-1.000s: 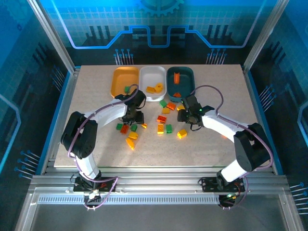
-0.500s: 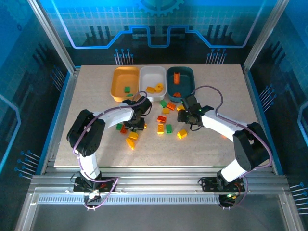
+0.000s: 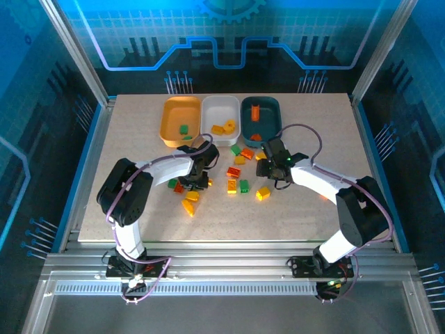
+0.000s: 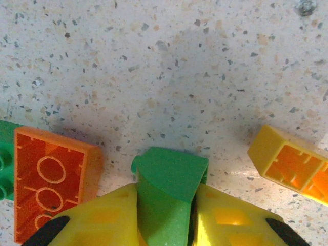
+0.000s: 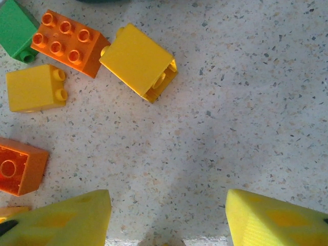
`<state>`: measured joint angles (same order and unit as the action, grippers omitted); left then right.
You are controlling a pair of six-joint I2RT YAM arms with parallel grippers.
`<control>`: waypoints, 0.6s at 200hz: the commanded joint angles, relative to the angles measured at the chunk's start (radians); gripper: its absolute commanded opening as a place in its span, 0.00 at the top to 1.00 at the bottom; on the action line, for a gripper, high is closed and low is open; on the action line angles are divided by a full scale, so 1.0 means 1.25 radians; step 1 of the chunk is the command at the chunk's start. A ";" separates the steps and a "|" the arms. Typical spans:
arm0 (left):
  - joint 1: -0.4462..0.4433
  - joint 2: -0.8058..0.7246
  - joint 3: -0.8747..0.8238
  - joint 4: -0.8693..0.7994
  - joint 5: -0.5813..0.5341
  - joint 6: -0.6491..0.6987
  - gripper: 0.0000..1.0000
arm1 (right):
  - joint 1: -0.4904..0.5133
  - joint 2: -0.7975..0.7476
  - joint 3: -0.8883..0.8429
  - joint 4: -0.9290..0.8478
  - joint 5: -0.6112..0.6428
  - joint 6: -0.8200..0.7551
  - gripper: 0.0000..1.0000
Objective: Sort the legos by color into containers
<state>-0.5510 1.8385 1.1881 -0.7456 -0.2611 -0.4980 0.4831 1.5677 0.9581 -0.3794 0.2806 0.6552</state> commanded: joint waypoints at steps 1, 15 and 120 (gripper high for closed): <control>0.000 -0.033 0.060 -0.018 -0.010 0.006 0.78 | 0.001 0.018 0.004 0.008 0.016 0.012 0.38; 0.003 -0.054 0.122 -0.048 -0.039 0.029 0.78 | 0.006 0.015 0.004 0.010 0.016 0.011 0.38; 0.292 0.311 0.762 -0.223 0.050 0.059 0.73 | 0.019 -0.010 -0.001 -0.002 0.038 0.006 0.38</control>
<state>-0.2272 2.0830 1.9858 -0.8944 -0.2962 -0.4419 0.4988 1.5822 0.9581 -0.3763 0.3042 0.6552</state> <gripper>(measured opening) 0.246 0.621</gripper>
